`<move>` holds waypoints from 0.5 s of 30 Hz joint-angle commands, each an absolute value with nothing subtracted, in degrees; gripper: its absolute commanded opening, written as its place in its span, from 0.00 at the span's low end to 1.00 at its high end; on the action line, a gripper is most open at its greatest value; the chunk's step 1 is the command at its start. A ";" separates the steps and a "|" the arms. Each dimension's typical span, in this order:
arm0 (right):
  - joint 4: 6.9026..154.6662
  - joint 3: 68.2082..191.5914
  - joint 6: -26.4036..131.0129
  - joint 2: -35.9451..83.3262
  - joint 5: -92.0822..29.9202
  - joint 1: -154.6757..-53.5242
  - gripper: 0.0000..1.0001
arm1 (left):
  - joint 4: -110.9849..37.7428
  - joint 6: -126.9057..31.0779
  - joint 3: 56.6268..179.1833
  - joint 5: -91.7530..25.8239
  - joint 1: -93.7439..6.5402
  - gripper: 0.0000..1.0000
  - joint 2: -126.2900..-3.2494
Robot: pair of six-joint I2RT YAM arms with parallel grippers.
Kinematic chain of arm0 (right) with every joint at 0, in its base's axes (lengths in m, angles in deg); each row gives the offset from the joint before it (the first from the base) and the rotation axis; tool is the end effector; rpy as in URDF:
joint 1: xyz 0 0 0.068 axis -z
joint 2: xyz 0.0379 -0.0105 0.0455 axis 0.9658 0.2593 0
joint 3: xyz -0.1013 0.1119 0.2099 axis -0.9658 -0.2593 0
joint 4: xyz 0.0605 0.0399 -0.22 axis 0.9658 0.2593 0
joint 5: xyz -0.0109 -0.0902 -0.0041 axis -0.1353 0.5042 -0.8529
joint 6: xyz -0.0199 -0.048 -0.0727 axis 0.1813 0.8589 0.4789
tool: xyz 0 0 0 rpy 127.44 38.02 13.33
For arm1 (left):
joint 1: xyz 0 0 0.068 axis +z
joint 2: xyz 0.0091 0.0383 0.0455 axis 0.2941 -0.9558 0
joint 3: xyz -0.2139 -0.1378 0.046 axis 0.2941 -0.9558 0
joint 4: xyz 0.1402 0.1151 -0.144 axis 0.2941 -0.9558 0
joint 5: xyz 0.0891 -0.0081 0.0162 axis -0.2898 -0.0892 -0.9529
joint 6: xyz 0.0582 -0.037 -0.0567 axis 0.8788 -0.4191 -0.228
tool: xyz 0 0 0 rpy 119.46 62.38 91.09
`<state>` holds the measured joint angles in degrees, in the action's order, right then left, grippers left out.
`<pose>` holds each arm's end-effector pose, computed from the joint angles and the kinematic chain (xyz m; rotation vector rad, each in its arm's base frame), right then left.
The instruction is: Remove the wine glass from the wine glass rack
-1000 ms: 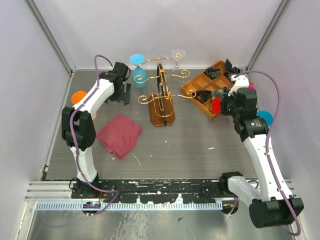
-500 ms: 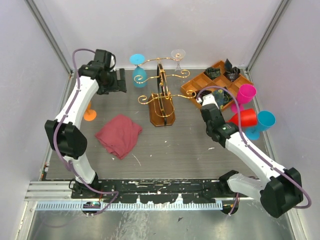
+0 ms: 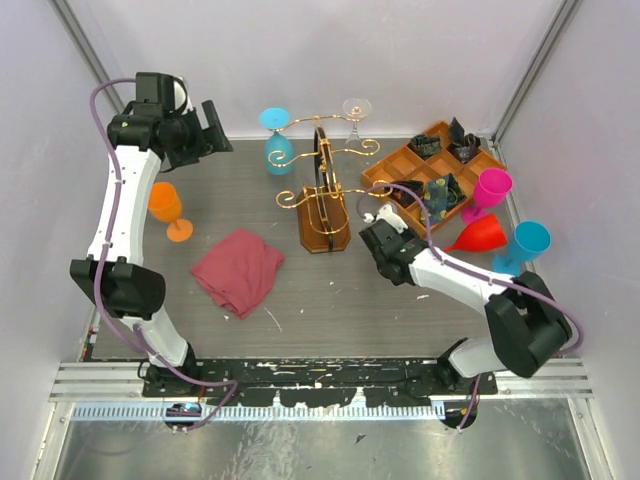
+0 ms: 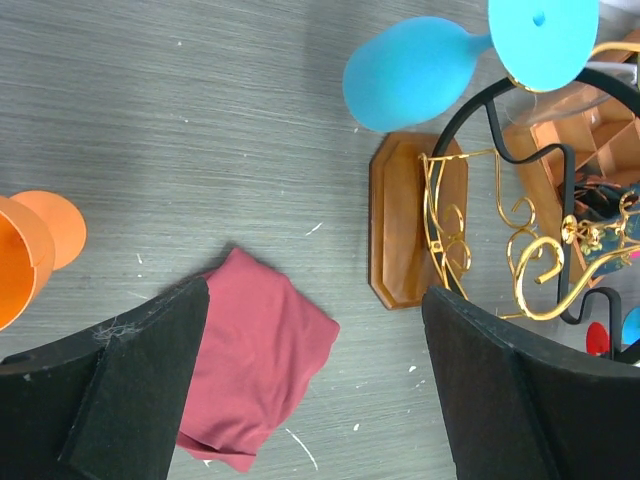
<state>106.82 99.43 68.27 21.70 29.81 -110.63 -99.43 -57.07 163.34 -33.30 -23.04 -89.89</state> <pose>0.2344 0.0896 0.1831 -0.5892 2.2145 -0.9718 0.3589 -0.0484 0.3731 -0.2340 2.3450 -0.3915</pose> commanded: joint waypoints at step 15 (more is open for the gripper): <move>124.33 116.40 36.95 55.52 46.30 -114.54 0.01 | -101.63 -61.58 171.00 -28.73 -15.72 0.94 -90.75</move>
